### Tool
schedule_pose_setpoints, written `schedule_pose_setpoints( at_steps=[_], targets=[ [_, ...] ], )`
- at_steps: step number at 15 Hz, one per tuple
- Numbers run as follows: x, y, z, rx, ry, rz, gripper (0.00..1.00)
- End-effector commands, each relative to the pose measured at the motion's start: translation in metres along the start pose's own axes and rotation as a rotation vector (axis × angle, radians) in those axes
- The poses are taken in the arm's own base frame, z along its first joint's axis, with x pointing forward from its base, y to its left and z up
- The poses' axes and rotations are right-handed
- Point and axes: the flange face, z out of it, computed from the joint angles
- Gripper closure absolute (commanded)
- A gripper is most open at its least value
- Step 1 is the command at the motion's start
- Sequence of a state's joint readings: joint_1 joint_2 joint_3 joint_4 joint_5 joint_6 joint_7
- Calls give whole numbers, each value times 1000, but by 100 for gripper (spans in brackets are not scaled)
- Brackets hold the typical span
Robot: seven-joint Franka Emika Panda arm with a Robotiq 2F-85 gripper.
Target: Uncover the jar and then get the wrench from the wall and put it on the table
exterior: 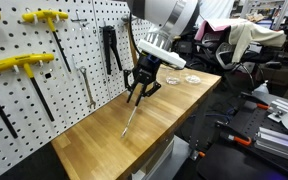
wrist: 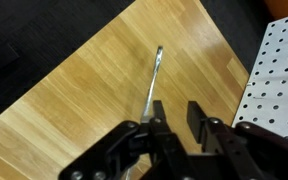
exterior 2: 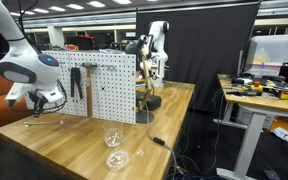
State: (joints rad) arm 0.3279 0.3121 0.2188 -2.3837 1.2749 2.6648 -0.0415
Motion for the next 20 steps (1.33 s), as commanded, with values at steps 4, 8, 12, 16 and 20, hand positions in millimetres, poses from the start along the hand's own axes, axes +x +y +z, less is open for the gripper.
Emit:
schedule_pose_setpoints(
  at_steps=[4, 8, 12, 16, 20],
  targets=[
    [28, -29, 8, 25, 47, -11, 47],
    [33, -43, -15, 62, 105, -49, 19],
    [30, -56, -25, 81, 118, -82, 0],
    [27, -55, -24, 78, 115, -81, 0],
    [28, -55, -22, 76, 113, -79, 0]
  ],
)
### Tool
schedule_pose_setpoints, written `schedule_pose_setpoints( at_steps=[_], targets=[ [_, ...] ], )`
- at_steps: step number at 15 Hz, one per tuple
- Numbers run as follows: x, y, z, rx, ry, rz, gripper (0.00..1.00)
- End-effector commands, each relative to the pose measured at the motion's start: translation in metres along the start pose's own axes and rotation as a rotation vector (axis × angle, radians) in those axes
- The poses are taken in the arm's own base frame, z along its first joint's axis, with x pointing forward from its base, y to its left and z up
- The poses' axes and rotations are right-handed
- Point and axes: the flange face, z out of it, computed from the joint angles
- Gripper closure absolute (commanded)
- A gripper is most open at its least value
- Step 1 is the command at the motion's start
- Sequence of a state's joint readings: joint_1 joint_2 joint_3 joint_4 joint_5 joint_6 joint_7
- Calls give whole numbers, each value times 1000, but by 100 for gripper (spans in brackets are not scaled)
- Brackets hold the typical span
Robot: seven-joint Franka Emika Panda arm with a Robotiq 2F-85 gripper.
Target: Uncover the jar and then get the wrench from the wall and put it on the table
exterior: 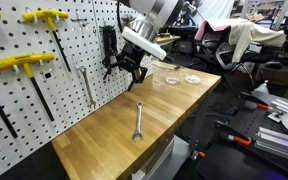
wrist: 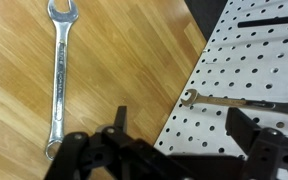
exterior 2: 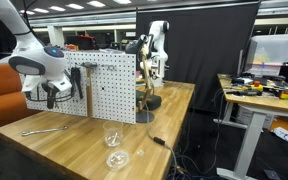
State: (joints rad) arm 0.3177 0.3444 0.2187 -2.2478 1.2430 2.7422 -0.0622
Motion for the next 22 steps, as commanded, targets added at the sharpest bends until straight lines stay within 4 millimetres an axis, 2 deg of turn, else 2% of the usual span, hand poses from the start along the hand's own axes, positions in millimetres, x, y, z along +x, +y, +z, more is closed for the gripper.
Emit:
schedule_pose_setpoints(
  at_steps=[1, 6, 12, 14, 16, 17, 19, 22],
  targets=[
    [-5, -4, -2, -3, 3, -27, 0],
    [-37, -21, 5, -104, -8, -268, 0],
    [-63, -40, 2, -204, 117, -599, 0],
    [-65, -52, -11, -150, 158, -597, 0],
    [-61, -68, -25, -94, 120, -543, 0],
    [-64, -62, -12, -127, 150, -560, 0],
    [-60, -68, -24, -102, 145, -546, 0],
    [-61, -67, -23, -103, 137, -543, 0]
  ],
)
